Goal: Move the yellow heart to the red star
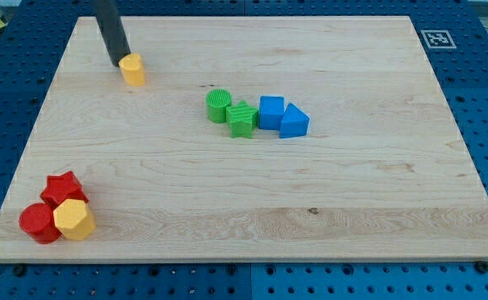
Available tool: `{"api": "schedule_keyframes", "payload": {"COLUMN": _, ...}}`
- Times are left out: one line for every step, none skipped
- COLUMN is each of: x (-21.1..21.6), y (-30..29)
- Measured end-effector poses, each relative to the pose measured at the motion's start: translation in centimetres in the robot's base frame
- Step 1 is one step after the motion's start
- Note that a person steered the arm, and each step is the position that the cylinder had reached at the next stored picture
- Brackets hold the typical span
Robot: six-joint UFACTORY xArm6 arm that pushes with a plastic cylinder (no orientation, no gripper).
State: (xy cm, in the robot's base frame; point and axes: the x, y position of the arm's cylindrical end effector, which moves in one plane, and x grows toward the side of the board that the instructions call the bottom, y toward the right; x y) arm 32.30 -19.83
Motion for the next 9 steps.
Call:
{"api": "schedule_keyframes", "payload": {"x": 3.9, "y": 0.0}}
{"api": "schedule_keyframes", "payload": {"x": 8.3, "y": 0.0}}
{"api": "schedule_keyframes", "payload": {"x": 8.8, "y": -0.2}}
{"api": "schedule_keyframes", "payload": {"x": 5.4, "y": -1.1}}
{"api": "schedule_keyframes", "payload": {"x": -0.9, "y": -1.9}}
{"api": "schedule_keyframes", "payload": {"x": -6.9, "y": -1.4}}
{"api": "schedule_keyframes", "payload": {"x": -7.0, "y": 2.5}}
{"api": "schedule_keyframes", "payload": {"x": -7.0, "y": 2.5}}
{"api": "schedule_keyframes", "payload": {"x": -6.8, "y": 1.9}}
